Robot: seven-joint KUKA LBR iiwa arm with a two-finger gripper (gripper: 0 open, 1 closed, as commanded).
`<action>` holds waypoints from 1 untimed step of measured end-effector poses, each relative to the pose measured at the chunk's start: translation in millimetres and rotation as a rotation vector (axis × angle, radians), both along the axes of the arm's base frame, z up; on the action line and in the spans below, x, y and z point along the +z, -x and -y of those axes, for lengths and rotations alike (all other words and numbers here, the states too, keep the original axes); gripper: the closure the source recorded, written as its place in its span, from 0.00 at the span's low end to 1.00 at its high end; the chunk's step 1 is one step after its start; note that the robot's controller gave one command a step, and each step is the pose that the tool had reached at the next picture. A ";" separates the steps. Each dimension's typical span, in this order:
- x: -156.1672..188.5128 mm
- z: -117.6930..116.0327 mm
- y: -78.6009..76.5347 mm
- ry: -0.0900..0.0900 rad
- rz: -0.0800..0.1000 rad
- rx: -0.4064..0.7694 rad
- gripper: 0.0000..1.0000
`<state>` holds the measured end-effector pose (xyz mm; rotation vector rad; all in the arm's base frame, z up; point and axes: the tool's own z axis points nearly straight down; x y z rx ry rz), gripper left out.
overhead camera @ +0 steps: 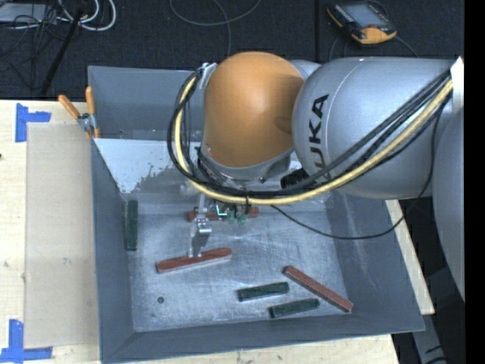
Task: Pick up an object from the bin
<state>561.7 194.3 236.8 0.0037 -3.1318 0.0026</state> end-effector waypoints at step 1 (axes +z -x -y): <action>4.6 1.2 -1.9 -0.002 0.008 -0.004 0.00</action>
Offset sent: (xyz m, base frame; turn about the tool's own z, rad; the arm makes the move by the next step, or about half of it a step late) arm -0.0082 -0.0565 -0.1668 -0.0923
